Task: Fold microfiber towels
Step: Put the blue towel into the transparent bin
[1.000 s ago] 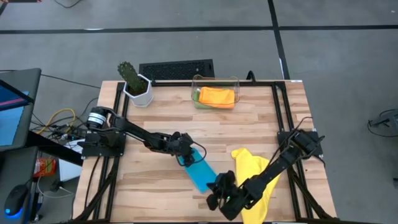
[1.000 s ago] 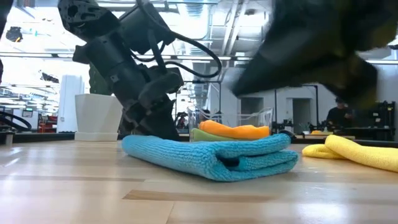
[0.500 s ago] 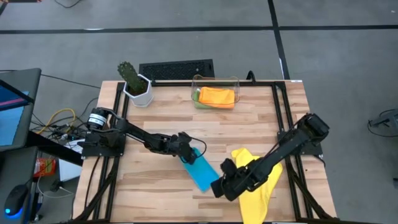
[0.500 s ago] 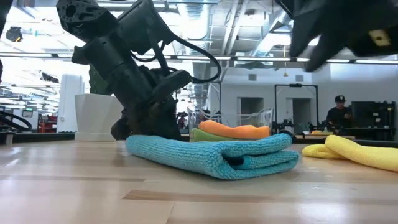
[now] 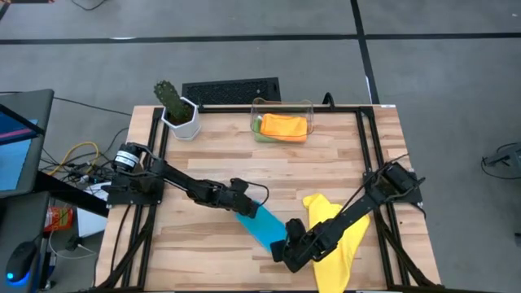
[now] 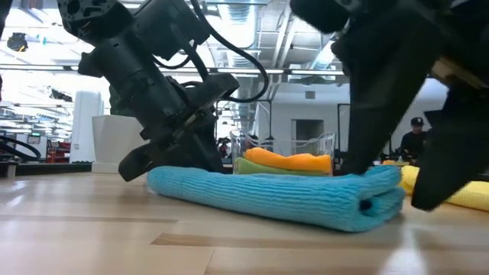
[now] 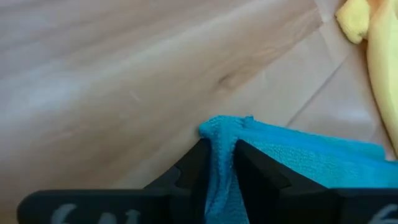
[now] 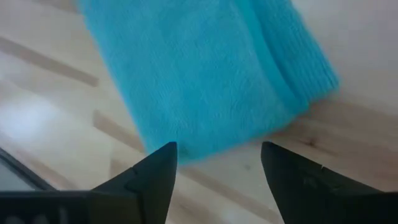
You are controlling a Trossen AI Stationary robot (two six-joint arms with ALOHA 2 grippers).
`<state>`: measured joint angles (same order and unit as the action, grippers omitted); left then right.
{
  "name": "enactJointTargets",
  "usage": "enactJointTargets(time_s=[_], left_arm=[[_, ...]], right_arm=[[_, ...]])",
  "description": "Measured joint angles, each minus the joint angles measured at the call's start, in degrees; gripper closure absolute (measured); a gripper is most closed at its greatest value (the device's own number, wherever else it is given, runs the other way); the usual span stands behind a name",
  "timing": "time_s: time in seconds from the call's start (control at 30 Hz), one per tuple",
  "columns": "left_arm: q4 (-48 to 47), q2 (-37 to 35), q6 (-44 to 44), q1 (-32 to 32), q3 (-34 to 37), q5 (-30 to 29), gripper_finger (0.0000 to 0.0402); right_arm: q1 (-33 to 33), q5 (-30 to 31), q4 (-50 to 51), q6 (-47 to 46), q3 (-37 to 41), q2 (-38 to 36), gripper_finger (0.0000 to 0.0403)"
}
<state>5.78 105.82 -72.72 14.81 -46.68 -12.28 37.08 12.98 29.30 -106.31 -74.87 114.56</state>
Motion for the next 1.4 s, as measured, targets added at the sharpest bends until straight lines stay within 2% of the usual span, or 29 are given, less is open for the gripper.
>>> enactJointTargets(time_s=[0.17,0.27,0.53,0.8,1.0,1.13,1.23,1.4], left_arm=[[0.70,0.06,-0.71,0.99,0.02,0.65,0.0326],[0.81,0.07,-2.02,1.81,0.02,0.61,0.0326],[1.32,0.07,-1.89,2.05,0.07,1.39,0.0326],[1.72,-0.35,-0.46,2.05,0.07,1.66,0.0326],[-2.84,-5.49,6.13,-0.53,0.44,4.10,0.0326],[-8.69,-11.36,11.12,-3.19,0.26,2.61,0.0326],[-16.43,-15.72,15.36,-4.63,0.28,1.25,0.0326],[-29.10,-24.49,21.16,-6.59,0.24,-2.03,0.0326]], right_arm=[[-1.44,-0.03,2.72,-0.17,-0.04,-0.32,0.0150],[-1.92,-2.27,4.96,-0.14,-0.04,-0.45,0.0158],[-1.60,-4.95,5.45,-0.08,0.13,-0.04,0.0178],[-5.08,-6.70,5.62,0.86,0.97,-0.06,0.0195],[-7.14,-6.24,8.28,1.86,1.01,-0.06,0.0256],[-8.55,-6.16,8.97,3.44,1.07,-0.05,0.0328],[-10.04,-5.14,9.51,6.63,1.05,-0.04,0.0382],[-13.02,-5.53,9.85,13.16,0.79,-0.15,0.0378]])
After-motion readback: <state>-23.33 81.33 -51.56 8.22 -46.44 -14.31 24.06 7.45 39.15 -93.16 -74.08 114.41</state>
